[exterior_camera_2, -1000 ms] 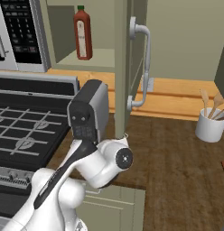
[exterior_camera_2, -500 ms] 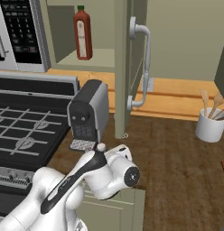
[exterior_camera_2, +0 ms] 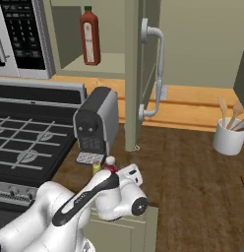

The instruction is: Put the shaker and condiment bottle from the counter next to their counterparts in the cabinet.

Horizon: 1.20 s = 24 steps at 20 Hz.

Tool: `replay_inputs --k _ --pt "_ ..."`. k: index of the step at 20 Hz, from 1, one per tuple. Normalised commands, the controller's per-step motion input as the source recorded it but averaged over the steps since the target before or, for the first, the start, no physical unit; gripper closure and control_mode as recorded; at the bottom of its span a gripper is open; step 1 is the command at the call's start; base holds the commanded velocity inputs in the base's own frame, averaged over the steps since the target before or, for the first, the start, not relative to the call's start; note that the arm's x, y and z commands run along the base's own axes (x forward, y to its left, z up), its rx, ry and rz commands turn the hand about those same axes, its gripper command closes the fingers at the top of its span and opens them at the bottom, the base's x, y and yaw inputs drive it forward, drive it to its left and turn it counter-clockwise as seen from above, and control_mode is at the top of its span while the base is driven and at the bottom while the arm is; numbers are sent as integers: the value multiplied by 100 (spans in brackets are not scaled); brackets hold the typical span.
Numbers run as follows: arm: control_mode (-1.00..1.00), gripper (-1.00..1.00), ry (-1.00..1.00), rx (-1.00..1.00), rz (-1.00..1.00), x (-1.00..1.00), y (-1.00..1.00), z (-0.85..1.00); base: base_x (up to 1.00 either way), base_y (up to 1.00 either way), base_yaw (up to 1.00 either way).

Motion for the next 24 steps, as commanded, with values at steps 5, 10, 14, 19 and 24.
replay_inputs --k 5,10,14,19,24 --pt "-100 -100 0 11 12 39 -50 -37 0 0 0" --pt "-100 -100 -1 11 8 15 -31 -30 0 0 0" --pt "-100 -100 0 8 8 6 0 -29 0 0 0" --pt "-100 -100 0 8 14 8 16 -12 0 0 0" --pt "-100 -100 0 8 9 10 30 0 0 0 0"
